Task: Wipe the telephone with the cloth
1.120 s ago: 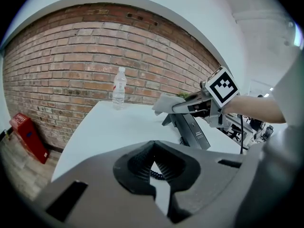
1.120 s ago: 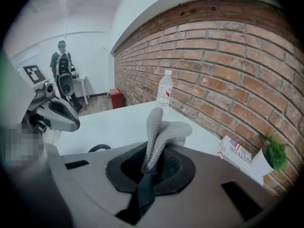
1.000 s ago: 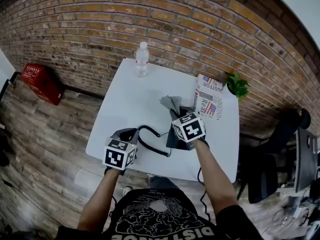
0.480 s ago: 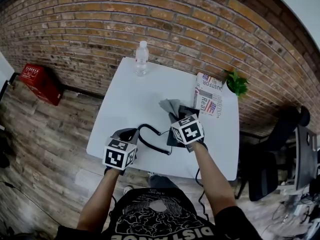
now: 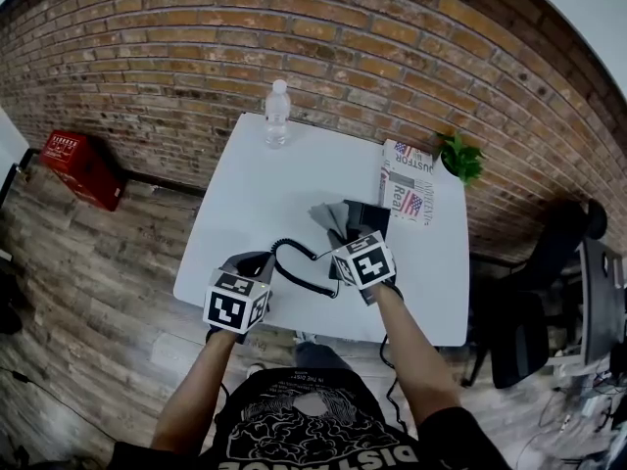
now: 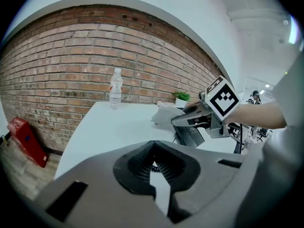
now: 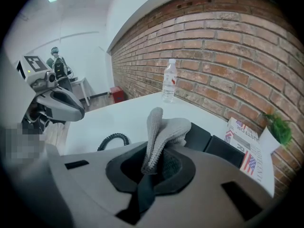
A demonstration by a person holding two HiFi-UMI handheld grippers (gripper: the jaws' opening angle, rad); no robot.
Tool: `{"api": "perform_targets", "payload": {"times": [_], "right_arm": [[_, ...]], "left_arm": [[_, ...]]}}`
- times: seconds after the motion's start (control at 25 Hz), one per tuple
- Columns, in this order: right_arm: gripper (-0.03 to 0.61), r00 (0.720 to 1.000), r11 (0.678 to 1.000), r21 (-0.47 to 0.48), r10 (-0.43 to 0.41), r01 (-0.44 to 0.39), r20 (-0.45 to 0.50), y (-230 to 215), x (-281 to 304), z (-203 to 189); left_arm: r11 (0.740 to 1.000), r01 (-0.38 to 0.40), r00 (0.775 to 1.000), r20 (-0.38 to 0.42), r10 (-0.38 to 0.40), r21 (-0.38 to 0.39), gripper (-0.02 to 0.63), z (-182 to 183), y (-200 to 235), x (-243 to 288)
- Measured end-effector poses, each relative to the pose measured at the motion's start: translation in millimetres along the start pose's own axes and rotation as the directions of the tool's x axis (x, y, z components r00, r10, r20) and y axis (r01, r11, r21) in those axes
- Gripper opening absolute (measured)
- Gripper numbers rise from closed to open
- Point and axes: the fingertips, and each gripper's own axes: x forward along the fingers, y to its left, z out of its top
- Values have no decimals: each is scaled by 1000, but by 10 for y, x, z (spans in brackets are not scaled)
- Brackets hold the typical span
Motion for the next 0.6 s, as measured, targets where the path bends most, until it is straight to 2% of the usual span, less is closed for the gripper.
{"api": "perform_targets", "payload": {"times": [0.6], "right_arm": [[11, 1000, 999, 34, 17, -16, -21, 246, -84, -300]], "left_arm": [[1000, 24, 999, -23, -24, 18, 6, -160, -147, -87]]}}
